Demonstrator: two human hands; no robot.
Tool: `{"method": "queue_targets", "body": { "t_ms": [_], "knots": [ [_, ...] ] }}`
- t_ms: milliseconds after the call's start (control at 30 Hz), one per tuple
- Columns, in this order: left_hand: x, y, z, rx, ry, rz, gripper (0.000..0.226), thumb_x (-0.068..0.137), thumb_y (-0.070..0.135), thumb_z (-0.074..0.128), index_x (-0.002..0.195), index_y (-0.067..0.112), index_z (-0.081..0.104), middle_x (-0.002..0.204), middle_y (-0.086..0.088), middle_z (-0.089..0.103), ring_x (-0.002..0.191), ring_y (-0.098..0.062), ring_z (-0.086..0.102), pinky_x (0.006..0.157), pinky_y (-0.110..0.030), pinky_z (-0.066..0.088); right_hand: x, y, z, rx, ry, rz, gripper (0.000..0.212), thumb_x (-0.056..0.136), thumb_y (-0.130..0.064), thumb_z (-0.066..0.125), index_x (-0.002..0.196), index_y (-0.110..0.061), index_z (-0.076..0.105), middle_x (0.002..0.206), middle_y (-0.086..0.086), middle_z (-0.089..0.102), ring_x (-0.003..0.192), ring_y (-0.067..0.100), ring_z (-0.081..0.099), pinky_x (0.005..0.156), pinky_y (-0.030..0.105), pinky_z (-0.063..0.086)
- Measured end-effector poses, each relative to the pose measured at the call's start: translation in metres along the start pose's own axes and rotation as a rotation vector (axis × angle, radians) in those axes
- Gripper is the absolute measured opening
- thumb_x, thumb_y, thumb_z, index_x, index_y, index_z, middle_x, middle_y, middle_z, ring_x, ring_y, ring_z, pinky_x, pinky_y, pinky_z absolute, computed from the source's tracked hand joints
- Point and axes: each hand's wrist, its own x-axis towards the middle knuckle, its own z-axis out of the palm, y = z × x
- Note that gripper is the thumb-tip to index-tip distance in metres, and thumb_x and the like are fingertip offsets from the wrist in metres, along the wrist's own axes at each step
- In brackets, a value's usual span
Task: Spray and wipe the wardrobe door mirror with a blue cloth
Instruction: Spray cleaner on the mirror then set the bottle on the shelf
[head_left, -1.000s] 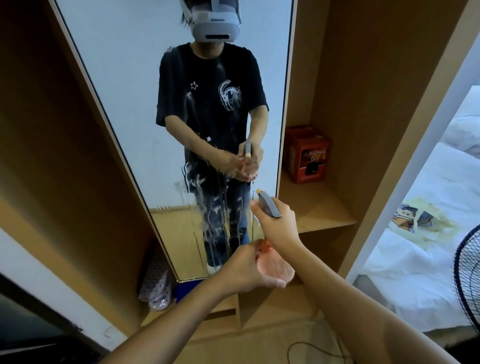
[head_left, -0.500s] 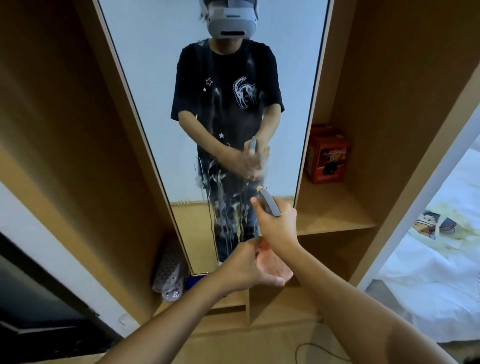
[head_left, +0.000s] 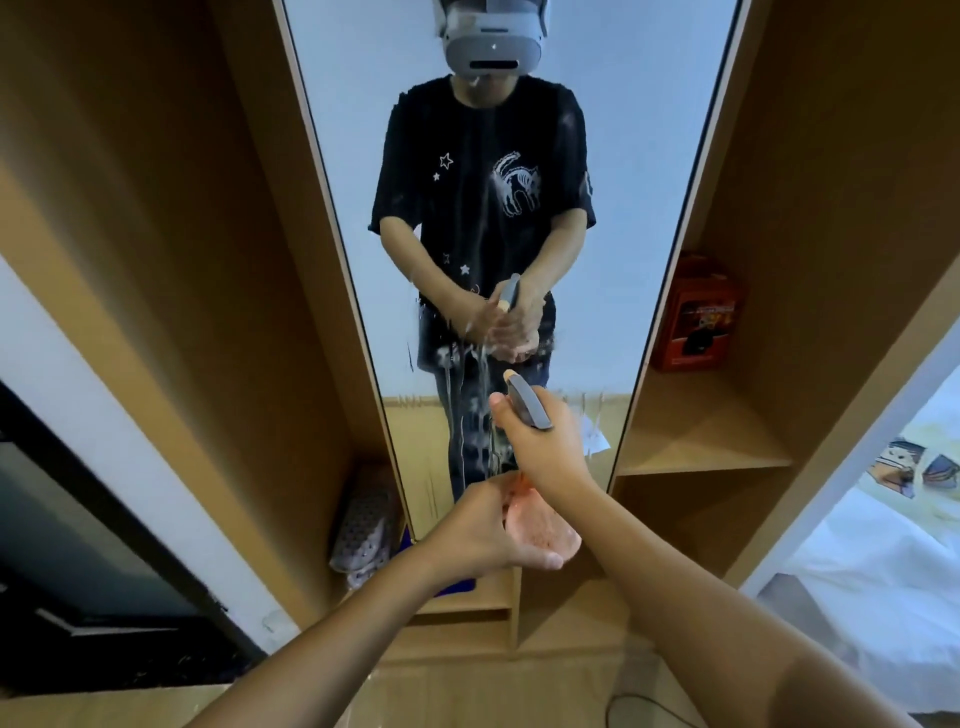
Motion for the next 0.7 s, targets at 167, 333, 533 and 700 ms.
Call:
{"method": "queue_targets", "body": {
  "t_ms": [167,333,533,700],
  "knots": [
    [-0.006,-0.009,-0.005,-0.002,0.02,-0.006,0.059,0.062,0.032,0.088,0.104,0.042,0.048,0.107,0.016,0.064,0.102,0.003,0.059,0.084,-0.018,0.052,-0.001,-0.003,0.016,-0.057,0.043,0.023,0.045,0.095,-0.032,0.061,0.057,-0.019,0.039,0.048,-0.005,0.041,0.045,0.011,0.037,0.047,0.024,0.031],
    [-0.01,-0.017,-0.015,-0.006,0.03,-0.006,0.062,0.061,0.032,0.089,0.108,0.039,0.048,0.109,0.017,0.063,0.104,0.001,0.059,0.086,-0.02,0.052,-0.002,-0.008,0.029,-0.036,0.055,0.017,0.042,0.094,-0.031,0.062,0.06,-0.011,0.047,0.053,0.007,0.051,0.051,0.016,0.045,0.051,0.034,0.039],
    [-0.02,-0.027,-0.032,-0.01,0.065,0.003,0.058,0.062,0.032,0.088,0.106,0.04,0.051,0.107,0.015,0.066,0.1,0.003,0.061,0.087,-0.025,0.054,-0.004,-0.015,0.045,-0.008,-0.073,-0.011,0.036,0.094,-0.035,0.061,0.078,-0.003,0.055,0.063,-0.001,0.049,0.059,0.011,0.043,0.054,0.021,0.036],
    [-0.029,-0.036,-0.045,-0.045,0.085,-0.007,0.06,0.062,0.028,0.089,0.11,0.032,0.054,0.108,0.011,0.067,0.101,0.002,0.061,0.088,-0.027,0.054,-0.004,-0.017,0.065,0.014,-0.087,-0.014,0.035,0.094,-0.034,0.062,0.083,-0.001,0.057,0.064,-0.001,0.051,0.058,0.011,0.044,0.049,0.014,0.035]
  ]
}}
